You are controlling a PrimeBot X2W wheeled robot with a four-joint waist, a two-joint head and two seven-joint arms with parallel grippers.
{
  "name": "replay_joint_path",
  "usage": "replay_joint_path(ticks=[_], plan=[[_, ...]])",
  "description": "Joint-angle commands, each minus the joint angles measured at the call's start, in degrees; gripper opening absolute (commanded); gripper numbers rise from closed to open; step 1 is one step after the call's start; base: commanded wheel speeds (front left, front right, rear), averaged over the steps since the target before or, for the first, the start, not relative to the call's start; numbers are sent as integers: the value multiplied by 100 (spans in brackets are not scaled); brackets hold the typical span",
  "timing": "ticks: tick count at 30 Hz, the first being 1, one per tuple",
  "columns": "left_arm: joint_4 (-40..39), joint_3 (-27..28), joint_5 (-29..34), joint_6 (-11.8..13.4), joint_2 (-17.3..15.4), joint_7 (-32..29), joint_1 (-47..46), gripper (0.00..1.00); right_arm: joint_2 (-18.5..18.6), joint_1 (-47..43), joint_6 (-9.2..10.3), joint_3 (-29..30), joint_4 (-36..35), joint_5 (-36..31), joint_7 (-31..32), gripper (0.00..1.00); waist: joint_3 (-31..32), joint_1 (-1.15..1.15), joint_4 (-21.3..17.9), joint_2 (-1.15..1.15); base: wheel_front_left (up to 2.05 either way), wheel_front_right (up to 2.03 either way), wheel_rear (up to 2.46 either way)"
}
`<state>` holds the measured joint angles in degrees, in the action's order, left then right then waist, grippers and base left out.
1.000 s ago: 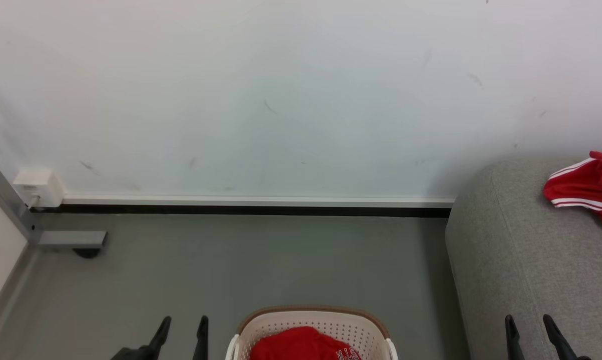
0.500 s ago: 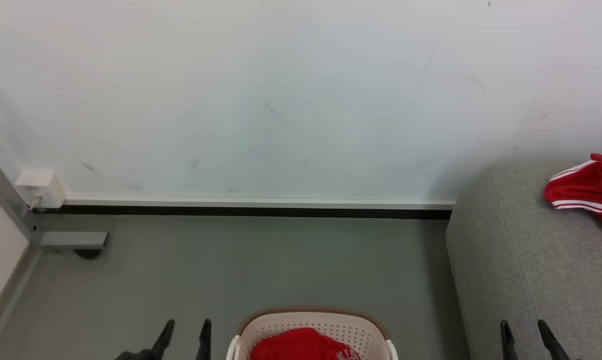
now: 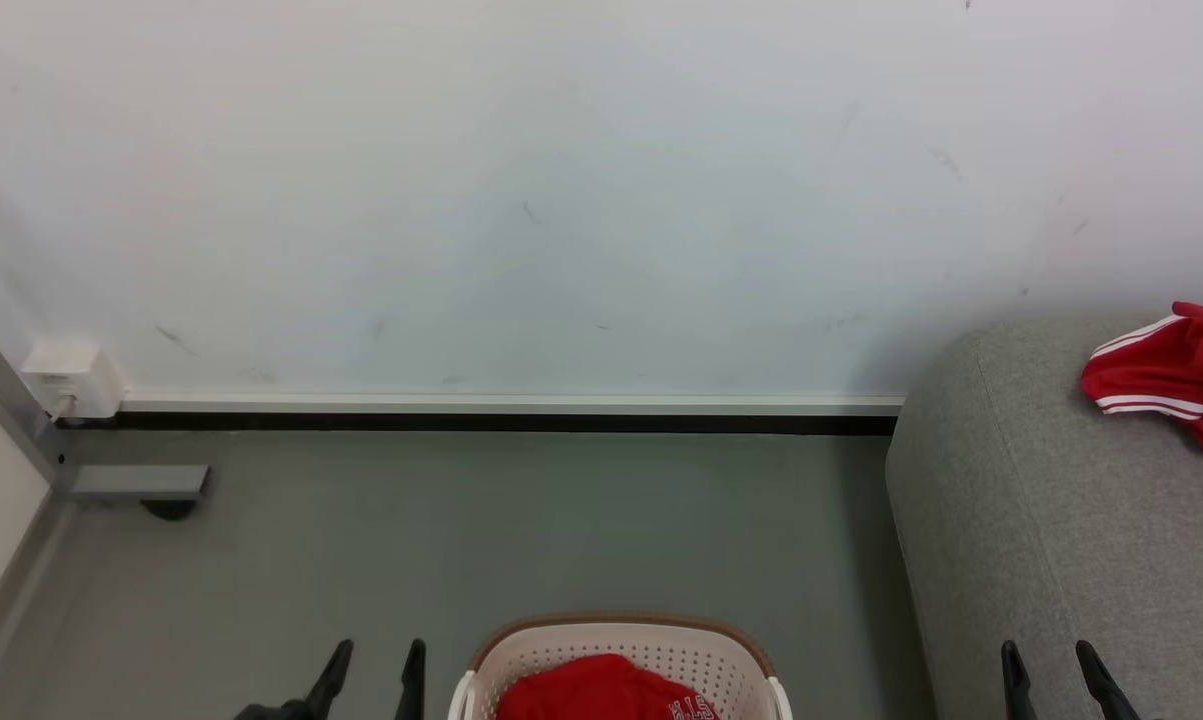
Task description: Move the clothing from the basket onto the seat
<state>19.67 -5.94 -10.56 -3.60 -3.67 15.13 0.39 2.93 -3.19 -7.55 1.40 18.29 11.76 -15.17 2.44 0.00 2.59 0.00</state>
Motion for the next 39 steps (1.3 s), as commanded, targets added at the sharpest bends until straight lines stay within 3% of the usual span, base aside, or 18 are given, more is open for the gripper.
replay_joint_path(ticks=[1, 13, 22, 32, 39], plan=[[11, 31, 83, -26, 8, 3, -1, 100, -1, 7, 11, 11, -19, 32, 4, 100, -2, 0, 4, 0, 0, 0, 0], [10, 103, 160, -95, 52, 3, -18, 100, -1, 64, 11, -12, -27, 32, 4, 100, -59, 0, -22, 0, 0, 0, 0], [147, -77, 203, -173, 62, 3, -273, 100, 0, 216, 11, 67, -153, -73, 4, 100, -347, 0, -256, 0, 0, 0, 0], [810, -498, 253, -241, 65, -18, -1154, 100, 0, 705, 11, 97, -488, -82, 5, 100, -1269, 0, -740, 0, 0, 0, 0], [1660, -743, 301, -293, 8, -586, -2106, 100, 1, 1222, 11, -4, -899, -10, 4, 100, -2186, 0, -1177, 0, 0, 0, 0]])
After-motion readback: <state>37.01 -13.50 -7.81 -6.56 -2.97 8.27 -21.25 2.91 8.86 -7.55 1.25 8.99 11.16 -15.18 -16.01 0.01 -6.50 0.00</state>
